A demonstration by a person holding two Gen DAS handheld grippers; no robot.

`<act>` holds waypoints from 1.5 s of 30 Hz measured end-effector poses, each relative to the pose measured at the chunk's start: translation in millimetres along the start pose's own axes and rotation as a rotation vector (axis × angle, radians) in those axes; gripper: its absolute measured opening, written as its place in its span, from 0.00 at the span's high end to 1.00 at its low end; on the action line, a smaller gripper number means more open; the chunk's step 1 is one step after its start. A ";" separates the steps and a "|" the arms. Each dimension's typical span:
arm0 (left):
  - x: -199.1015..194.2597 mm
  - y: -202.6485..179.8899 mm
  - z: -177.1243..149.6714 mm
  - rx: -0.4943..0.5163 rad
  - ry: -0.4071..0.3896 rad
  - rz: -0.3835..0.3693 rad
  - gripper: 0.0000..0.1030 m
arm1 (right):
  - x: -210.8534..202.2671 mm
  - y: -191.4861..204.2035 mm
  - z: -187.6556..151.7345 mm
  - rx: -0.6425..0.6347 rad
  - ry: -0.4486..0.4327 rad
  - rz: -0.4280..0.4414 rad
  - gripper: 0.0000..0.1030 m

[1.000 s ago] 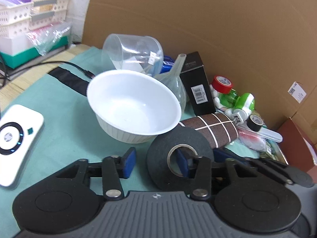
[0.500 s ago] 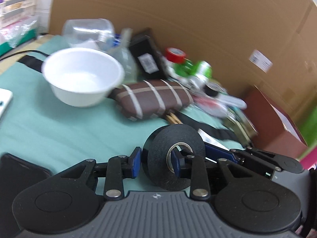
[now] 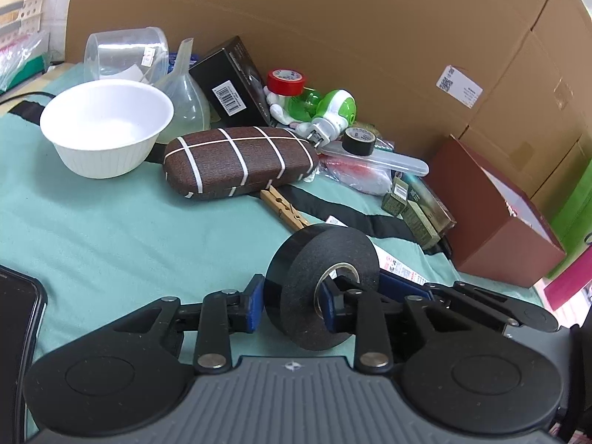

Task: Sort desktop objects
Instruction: 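Carry the tape roll into the red shoebox and open the left gripper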

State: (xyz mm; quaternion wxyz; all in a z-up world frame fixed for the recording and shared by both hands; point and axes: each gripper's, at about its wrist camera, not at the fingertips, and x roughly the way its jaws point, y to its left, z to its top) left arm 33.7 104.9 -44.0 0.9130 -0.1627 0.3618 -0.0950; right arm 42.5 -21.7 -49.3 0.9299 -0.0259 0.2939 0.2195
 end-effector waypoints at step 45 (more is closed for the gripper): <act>159.2 -248.1 120.3 0.272 0.070 -0.240 0.68 | -32.9 -287.4 70.6 0.212 -0.128 -0.305 0.75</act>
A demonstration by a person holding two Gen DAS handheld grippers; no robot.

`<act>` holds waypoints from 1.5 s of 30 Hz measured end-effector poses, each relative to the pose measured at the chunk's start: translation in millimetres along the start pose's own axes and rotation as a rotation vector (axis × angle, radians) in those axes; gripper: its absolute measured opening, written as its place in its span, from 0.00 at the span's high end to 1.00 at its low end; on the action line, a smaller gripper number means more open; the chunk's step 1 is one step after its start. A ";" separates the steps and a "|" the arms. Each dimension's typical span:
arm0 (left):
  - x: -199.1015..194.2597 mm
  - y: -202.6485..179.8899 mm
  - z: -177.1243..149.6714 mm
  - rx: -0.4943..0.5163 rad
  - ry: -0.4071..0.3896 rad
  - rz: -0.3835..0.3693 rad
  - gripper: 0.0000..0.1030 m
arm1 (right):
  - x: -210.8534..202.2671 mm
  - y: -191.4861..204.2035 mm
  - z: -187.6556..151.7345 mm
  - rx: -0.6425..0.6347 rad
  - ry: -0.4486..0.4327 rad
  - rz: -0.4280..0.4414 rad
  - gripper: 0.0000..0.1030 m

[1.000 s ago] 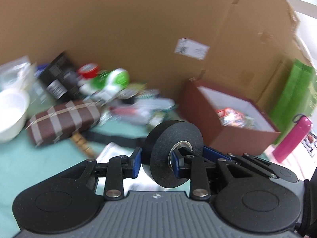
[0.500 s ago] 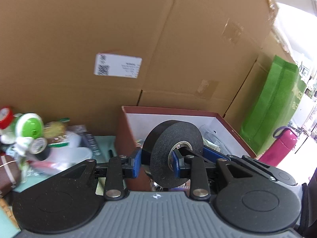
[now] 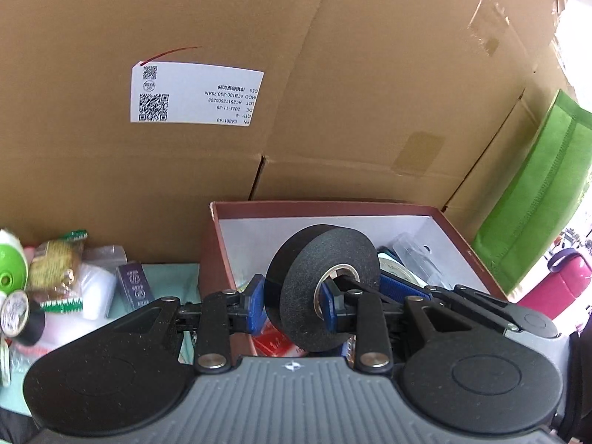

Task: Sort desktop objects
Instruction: 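Carry the tape roll into the red shoebox and open the left gripper, then raise the open left gripper out of the red shoebox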

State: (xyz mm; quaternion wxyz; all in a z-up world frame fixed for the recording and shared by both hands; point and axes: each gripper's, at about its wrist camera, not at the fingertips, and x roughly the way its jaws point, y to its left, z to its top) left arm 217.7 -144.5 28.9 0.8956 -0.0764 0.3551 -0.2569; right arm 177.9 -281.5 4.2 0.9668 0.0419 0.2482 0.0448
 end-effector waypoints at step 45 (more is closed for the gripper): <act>-63.0 -30.2 -23.1 0.168 -0.177 0.010 0.05 | -50.2 24.4 -5.8 -0.087 -0.059 -0.122 0.10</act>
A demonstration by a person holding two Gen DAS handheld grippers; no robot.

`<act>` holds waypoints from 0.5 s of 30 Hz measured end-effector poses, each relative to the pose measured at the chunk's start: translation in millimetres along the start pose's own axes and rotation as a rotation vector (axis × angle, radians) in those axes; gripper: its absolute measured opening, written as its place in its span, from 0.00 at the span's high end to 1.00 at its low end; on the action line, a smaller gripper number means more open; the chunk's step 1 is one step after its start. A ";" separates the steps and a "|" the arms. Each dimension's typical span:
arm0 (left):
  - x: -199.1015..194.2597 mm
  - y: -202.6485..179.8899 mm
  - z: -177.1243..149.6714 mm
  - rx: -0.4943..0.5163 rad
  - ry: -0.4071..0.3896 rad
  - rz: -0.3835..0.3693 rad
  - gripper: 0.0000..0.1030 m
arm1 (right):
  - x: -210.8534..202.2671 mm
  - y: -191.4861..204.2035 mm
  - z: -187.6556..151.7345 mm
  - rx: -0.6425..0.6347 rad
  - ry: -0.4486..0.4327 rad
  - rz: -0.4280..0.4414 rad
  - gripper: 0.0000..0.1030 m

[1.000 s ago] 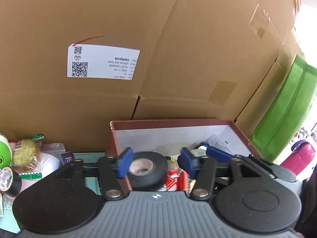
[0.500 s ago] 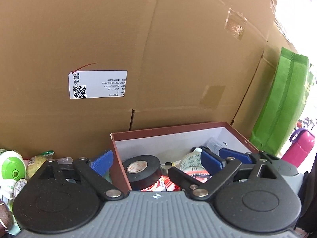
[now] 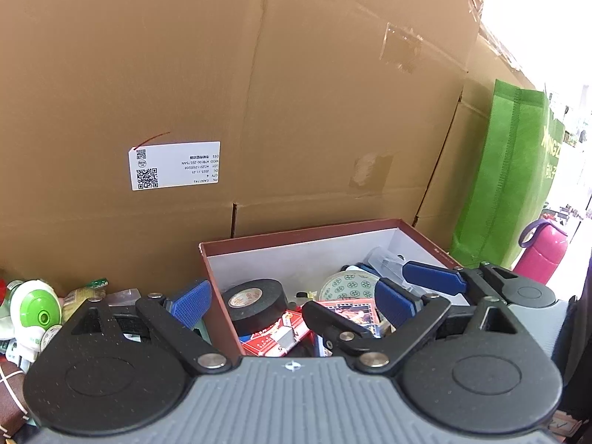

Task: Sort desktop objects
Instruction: 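Raise the open left gripper out of the red shoebox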

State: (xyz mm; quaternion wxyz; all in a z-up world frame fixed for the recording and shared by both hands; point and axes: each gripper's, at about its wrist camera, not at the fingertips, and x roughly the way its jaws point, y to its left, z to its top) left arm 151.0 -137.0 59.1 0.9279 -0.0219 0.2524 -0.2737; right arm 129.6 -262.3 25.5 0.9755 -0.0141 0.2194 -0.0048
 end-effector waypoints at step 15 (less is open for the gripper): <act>-52.3 -7.8 -16.9 -0.036 -0.033 -0.025 0.05 | -48.3 29.8 1.4 -0.061 -0.022 0.015 0.10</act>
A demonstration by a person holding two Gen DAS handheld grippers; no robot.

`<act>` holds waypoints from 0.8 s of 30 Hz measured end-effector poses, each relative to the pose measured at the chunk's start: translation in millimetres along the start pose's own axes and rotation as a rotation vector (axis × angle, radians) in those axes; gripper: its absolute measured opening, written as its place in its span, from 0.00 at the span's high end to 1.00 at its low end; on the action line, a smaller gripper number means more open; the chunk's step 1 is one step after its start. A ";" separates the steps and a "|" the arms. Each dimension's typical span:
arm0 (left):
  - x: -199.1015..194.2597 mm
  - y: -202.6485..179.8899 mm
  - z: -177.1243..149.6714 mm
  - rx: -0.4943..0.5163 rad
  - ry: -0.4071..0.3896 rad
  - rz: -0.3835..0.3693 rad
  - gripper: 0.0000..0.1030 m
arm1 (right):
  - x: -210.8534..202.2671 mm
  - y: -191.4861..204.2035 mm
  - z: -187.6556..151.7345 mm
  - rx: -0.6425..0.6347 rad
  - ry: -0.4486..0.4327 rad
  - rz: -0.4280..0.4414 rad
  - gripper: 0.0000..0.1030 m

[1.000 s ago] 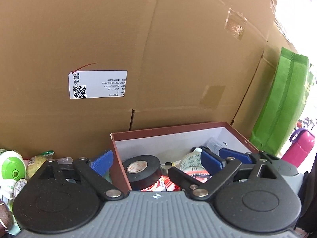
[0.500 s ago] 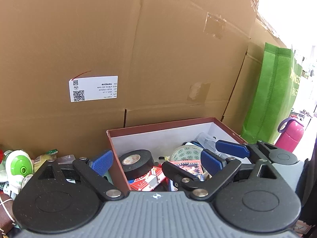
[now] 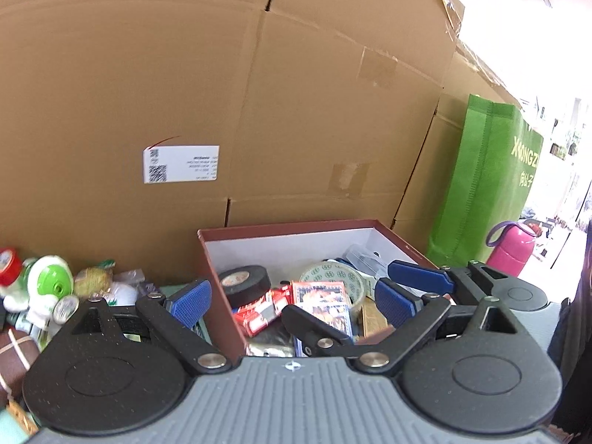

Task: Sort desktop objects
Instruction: 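Raise the open left gripper out of the red shoebox, then move the left gripper to the wooden clothespin while the right gripper approaches the white card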

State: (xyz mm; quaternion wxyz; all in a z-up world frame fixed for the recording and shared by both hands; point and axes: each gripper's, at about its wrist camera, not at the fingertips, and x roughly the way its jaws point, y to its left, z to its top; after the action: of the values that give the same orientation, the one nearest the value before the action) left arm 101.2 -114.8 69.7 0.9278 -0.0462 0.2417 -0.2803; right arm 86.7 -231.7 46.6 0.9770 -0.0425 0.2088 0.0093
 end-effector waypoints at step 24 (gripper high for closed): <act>-89.0 60.6 -99.5 -0.161 0.014 0.133 0.04 | -43.8 105.0 -66.6 -0.064 0.035 0.245 0.10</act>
State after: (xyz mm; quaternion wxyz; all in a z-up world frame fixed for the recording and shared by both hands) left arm 19.5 -10.8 6.4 0.9360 -0.1027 0.2724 -0.1980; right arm 15.8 -132.8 -4.3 0.9628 -0.0479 0.2293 0.1345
